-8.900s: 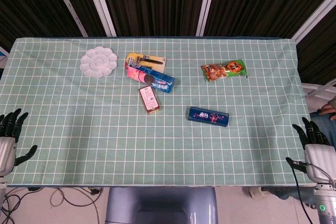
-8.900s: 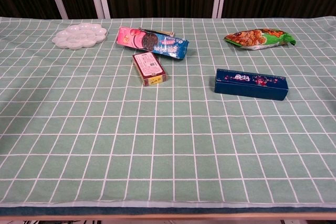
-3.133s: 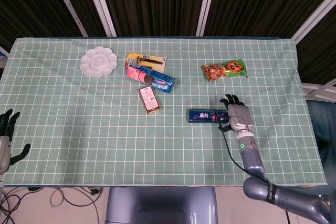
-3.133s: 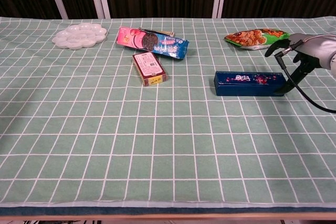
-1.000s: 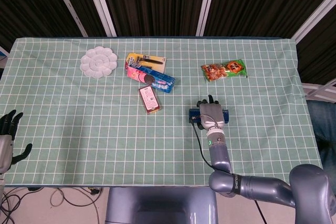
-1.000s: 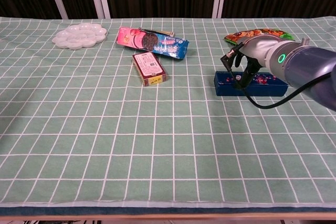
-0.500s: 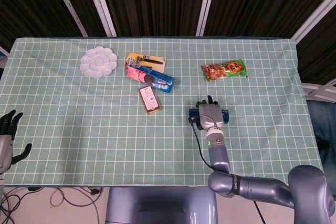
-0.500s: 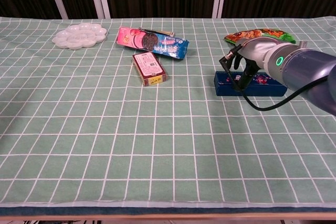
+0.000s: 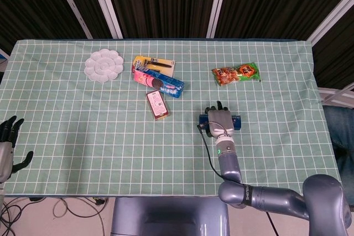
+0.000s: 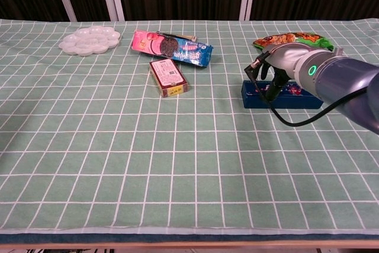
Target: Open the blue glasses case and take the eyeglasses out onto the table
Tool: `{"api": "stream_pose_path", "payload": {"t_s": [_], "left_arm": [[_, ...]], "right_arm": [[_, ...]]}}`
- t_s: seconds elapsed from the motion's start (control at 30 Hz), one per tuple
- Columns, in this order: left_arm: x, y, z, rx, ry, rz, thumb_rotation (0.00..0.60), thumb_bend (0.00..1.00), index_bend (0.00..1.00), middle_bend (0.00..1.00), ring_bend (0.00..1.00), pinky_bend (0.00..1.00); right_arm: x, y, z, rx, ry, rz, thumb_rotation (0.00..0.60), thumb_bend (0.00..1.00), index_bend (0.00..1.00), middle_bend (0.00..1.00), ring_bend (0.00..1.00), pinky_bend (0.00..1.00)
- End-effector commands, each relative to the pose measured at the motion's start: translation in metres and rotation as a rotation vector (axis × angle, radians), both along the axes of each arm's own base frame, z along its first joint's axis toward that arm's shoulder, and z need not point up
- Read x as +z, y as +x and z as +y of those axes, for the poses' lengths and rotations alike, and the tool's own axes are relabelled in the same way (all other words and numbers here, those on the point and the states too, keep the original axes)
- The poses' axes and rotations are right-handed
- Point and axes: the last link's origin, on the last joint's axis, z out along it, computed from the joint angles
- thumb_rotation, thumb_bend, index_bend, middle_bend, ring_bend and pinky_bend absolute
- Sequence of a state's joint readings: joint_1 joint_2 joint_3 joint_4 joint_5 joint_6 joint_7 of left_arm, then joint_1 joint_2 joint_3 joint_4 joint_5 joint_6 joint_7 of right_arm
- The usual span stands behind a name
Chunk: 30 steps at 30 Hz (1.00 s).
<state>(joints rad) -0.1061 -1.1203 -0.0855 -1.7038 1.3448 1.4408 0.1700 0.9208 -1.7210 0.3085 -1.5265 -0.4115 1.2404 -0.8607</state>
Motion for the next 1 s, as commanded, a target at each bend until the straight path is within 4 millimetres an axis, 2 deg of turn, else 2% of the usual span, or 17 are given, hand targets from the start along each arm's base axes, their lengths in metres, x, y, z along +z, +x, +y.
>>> {"api": "stream_pose_path", "payload": {"t_s": [0.03, 0.3, 1.0], "left_arm": [[0.0000, 0.0000, 0.0000, 0.000, 0.001, 0.000, 0.600, 0.30, 0.05, 0.00, 0.00, 0.00], [0.0003, -0.0002, 0.0000, 0.003, 0.000, 0.001, 0.600, 0.30, 0.05, 0.00, 0.00, 0.00], [0.0003, -0.0004, 0.0003, 0.008, -0.002, 0.000, 0.600, 0.30, 0.05, 0.00, 0.00, 0.00]], "right_arm": [[-0.0005, 0.0007, 0.0002, 0.001, 0.001, -0.002, 0.600, 0.43, 0.31, 0.28, 0.07, 0.21], [-0.0026, 0.0017, 0.0006, 0.004, -0.001, -0.003, 0.600, 0.44, 0.31, 0.29, 0.07, 0.21], [0.0001, 0.0029, -0.0004, 0.009, 0.007, -0.002, 0.600, 0.51, 0.35, 0.33, 0.09, 0.21]]}}
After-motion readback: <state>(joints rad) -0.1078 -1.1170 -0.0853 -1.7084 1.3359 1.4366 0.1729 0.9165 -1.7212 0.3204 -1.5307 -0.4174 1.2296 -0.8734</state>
